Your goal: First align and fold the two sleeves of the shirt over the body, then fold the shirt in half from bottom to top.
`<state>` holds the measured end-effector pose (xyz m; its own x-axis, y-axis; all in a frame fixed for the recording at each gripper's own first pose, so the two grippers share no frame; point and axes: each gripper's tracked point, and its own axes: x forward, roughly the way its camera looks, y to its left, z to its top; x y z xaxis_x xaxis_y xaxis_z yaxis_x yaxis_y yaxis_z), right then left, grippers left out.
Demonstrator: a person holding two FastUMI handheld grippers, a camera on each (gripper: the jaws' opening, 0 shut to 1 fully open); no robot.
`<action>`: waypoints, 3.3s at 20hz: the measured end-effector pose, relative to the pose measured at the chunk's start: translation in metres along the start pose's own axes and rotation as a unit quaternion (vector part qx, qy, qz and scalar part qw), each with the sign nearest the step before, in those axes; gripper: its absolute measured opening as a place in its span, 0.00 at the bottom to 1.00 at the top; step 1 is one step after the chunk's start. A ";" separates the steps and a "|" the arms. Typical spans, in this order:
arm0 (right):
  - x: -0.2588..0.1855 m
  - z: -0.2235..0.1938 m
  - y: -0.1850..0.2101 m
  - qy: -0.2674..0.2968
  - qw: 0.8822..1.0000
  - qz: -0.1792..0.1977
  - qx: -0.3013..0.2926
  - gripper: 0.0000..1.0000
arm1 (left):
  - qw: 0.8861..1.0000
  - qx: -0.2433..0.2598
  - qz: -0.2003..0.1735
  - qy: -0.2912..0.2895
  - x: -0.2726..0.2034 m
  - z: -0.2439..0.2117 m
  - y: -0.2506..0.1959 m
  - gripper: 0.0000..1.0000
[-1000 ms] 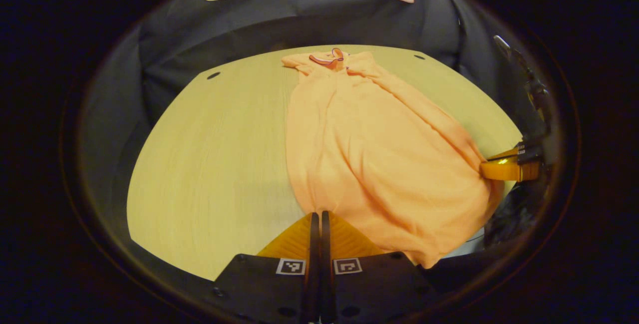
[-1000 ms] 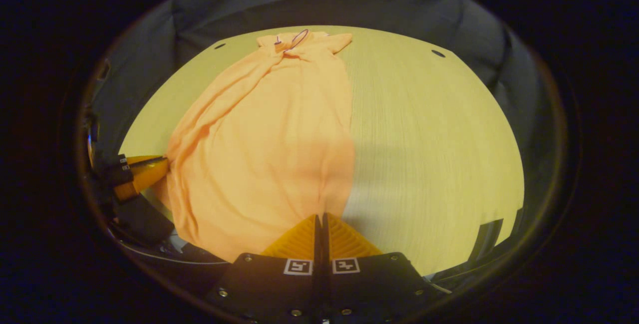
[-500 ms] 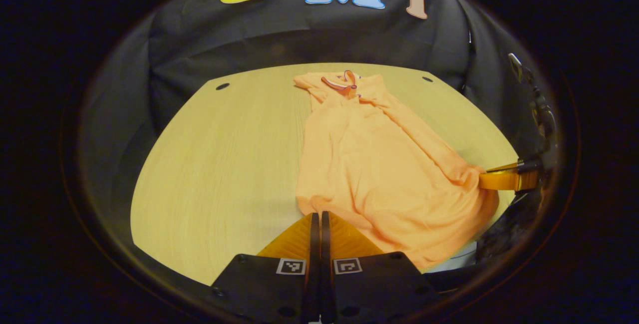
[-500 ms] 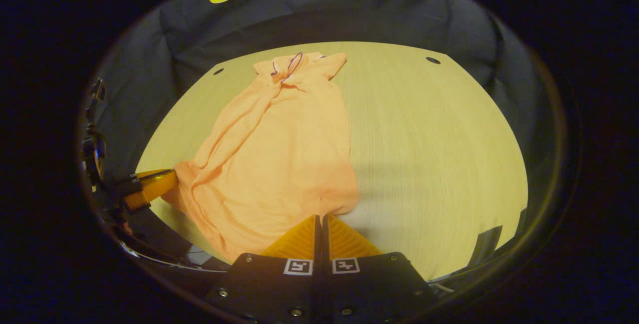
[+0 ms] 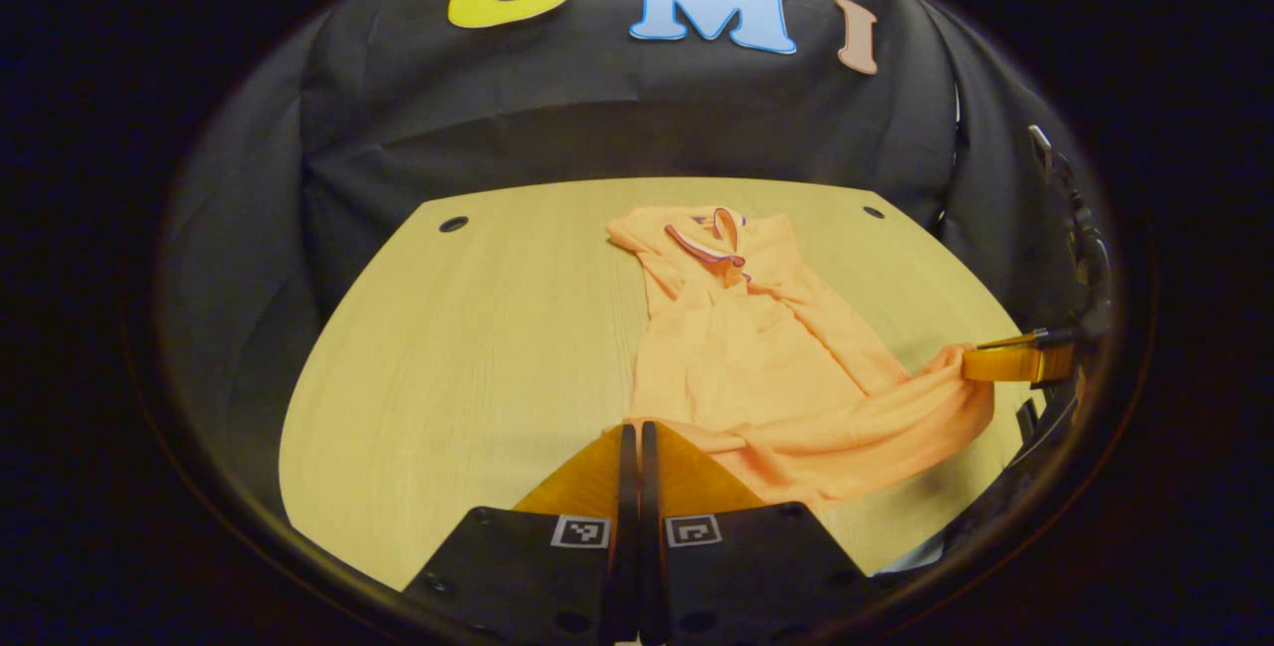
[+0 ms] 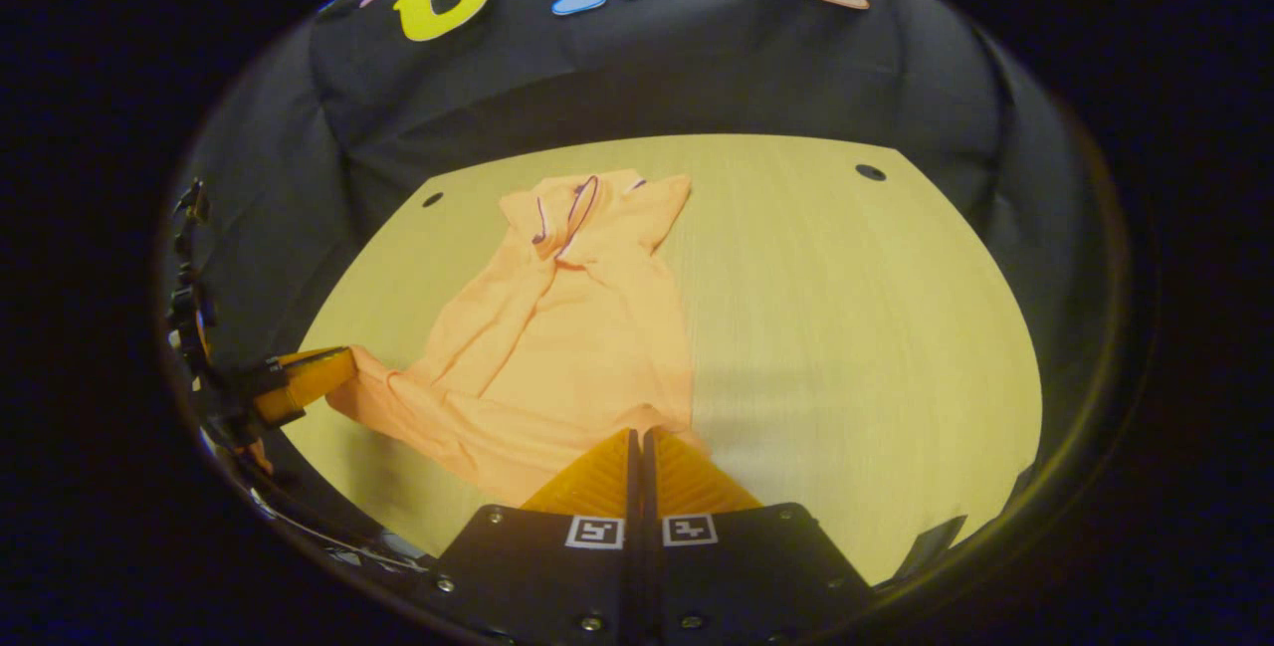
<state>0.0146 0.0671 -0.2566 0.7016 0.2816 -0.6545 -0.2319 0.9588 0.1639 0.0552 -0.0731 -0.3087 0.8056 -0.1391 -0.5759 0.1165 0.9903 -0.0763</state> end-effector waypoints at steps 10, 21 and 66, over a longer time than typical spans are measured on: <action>0.048 0.134 -0.023 -0.060 0.998 0.004 -0.008 0.00 | 0.997 -0.001 -0.005 -0.071 0.076 0.138 0.020 0.06; 0.135 0.263 -0.046 -0.113 0.993 0.018 0.011 0.00 | 0.993 0.007 -0.013 -0.118 0.190 0.250 0.044 0.06; 0.032 0.257 -0.028 -0.165 0.986 -0.010 0.016 0.32 | 0.991 0.006 -0.020 -0.135 0.101 0.266 0.012 0.79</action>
<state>0.2167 0.0586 -0.0925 0.8879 0.2543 -0.3834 -0.1980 0.9635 0.1803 0.2928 -0.0764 -0.1513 0.9258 -0.1761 -0.3346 0.1565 0.9840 -0.0847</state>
